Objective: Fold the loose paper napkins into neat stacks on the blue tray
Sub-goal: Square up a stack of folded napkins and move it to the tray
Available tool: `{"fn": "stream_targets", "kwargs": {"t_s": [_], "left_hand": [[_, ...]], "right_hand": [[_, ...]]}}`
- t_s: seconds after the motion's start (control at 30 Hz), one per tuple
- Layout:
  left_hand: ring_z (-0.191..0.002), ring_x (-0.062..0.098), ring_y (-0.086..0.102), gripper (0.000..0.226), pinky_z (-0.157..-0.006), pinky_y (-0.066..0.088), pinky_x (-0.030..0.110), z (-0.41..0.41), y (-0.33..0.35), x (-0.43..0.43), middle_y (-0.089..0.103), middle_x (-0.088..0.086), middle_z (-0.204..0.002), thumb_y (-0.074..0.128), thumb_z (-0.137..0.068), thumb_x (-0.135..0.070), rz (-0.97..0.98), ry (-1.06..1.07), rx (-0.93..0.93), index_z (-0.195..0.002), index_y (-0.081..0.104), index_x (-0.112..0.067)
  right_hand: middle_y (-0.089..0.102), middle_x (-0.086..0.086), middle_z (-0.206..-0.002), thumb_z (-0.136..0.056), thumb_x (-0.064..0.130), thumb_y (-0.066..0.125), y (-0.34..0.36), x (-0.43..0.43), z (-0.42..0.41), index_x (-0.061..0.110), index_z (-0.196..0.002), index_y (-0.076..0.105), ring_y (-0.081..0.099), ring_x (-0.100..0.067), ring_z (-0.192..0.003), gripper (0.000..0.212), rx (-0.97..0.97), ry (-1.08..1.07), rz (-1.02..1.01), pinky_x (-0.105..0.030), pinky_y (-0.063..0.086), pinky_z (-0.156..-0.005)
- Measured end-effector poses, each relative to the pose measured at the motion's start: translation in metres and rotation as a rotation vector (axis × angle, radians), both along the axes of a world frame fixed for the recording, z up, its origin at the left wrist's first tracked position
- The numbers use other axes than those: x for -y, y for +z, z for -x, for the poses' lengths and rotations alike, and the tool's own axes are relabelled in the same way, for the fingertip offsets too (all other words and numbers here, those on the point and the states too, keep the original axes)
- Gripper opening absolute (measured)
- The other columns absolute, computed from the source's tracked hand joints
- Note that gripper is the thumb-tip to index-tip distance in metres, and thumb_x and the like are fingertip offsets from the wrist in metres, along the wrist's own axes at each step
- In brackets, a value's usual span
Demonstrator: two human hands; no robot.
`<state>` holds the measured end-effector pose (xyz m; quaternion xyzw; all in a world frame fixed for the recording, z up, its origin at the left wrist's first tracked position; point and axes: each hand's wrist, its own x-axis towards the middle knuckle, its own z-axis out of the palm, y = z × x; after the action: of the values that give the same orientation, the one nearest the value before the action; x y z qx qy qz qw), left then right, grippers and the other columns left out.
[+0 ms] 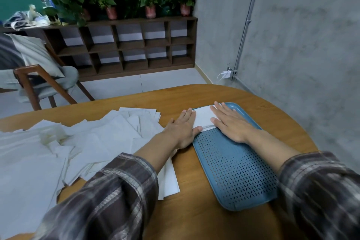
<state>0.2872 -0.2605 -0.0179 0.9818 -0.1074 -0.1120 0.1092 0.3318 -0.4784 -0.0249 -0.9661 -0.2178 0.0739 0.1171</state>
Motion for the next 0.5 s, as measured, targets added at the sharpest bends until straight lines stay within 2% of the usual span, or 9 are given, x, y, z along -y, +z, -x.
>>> {"fn": "stream_targets", "kwargs": {"t_s": [0.1,0.23,0.3,0.4,0.5], "left_hand": [[-0.163,0.017,-0.012,0.074,-0.131,0.000,0.049,0.010,0.006,-0.006,-0.014,0.000,-0.176,0.025,-0.112,-0.054,0.024,-0.001,0.108,-0.169,-0.007,-0.018],[-0.163,0.019,-0.008,0.069,-0.131,0.003,0.044,0.032,0.024,-0.020,-0.005,0.001,-0.177,0.035,-0.112,-0.050,0.064,-0.024,0.192,-0.170,0.007,-0.023],[-0.164,0.020,0.000,0.066,-0.131,0.009,0.043,0.047,0.032,-0.032,0.004,0.002,-0.178,0.041,-0.112,-0.045,0.075,-0.023,0.226,-0.169,0.016,-0.025],[-0.159,0.023,0.023,0.058,-0.126,0.026,0.041,0.075,0.043,-0.057,0.025,0.001,-0.173,0.049,-0.110,-0.038,0.057,0.010,0.298,-0.164,0.031,-0.026],[-0.148,0.022,0.039,0.052,-0.119,0.039,0.039,0.106,0.044,-0.091,0.040,-0.001,-0.164,0.055,-0.106,-0.034,0.041,0.072,0.344,-0.156,0.045,-0.025]], "right_hand": [[-0.013,0.009,-0.174,-0.112,0.053,0.024,0.014,-0.007,0.010,0.031,-0.168,0.004,-0.017,-0.012,-0.160,0.063,0.060,0.001,-0.012,-0.042,-0.006,-0.130],[-0.006,0.007,-0.176,-0.112,0.049,0.034,0.031,-0.026,0.031,0.029,-0.168,0.015,-0.012,-0.012,-0.161,0.063,0.081,0.034,-0.055,-0.042,-0.002,-0.131],[0.000,0.007,-0.176,-0.112,0.048,0.040,0.036,-0.039,0.045,0.028,-0.167,0.023,-0.008,-0.012,-0.162,0.061,0.083,0.044,-0.089,-0.041,0.000,-0.131],[0.014,0.007,-0.176,-0.110,0.040,0.050,0.040,-0.062,0.072,0.026,-0.163,0.038,0.001,-0.011,-0.163,0.055,0.091,0.068,-0.179,-0.035,0.004,-0.129],[0.034,0.004,-0.169,-0.107,0.031,0.057,0.042,-0.088,0.099,0.025,-0.155,0.050,0.019,-0.015,-0.160,0.049,0.106,0.084,-0.266,-0.032,0.014,-0.127]]}}
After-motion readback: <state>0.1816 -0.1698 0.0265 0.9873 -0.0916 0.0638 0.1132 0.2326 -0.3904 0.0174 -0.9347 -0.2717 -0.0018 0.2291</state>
